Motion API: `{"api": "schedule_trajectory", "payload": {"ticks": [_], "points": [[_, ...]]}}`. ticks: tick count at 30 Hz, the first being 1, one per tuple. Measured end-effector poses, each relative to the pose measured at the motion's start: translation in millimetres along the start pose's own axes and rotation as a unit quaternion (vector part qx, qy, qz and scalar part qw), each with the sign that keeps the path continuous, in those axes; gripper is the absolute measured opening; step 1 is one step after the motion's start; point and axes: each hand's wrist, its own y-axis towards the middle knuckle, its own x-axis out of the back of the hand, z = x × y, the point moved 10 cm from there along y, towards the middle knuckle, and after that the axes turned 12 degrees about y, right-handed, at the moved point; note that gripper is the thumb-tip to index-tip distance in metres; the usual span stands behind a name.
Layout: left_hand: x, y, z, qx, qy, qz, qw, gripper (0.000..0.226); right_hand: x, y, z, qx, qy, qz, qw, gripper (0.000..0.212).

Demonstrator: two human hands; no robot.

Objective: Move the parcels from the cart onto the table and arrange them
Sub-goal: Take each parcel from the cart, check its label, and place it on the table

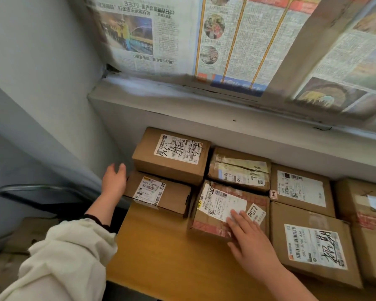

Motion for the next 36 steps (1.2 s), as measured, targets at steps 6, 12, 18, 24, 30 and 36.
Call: {"api": "schedule_trajectory", "payload": {"ticks": [6,12,18,24,30,36], "points": [[-47,-13,31,0.030,0.015,0.111,0.993,0.041,-1,0,0,0.000,0.001,-0.009,1.000,0.066],[-49,-17,28,0.022,0.019,0.112,0.993,0.038,-1,-2,2,0.004,-0.006,-0.019,1.000,0.067],[-2,-41,1,-0.026,-0.019,0.011,0.999,0.059,13,-9,14,0.025,0.009,-0.043,0.999,0.071],[76,-172,-73,-0.299,0.070,-0.096,0.947,0.046,48,-21,66,0.093,-0.024,-0.108,0.990,0.069],[71,-239,4,-0.282,0.369,-0.173,0.869,0.053,12,-28,137,0.200,-0.153,-0.103,0.962,0.086],[129,-256,110,-0.141,0.386,-0.174,0.895,0.061,-41,-36,211,0.282,-0.153,-0.018,0.947,0.076]]}}
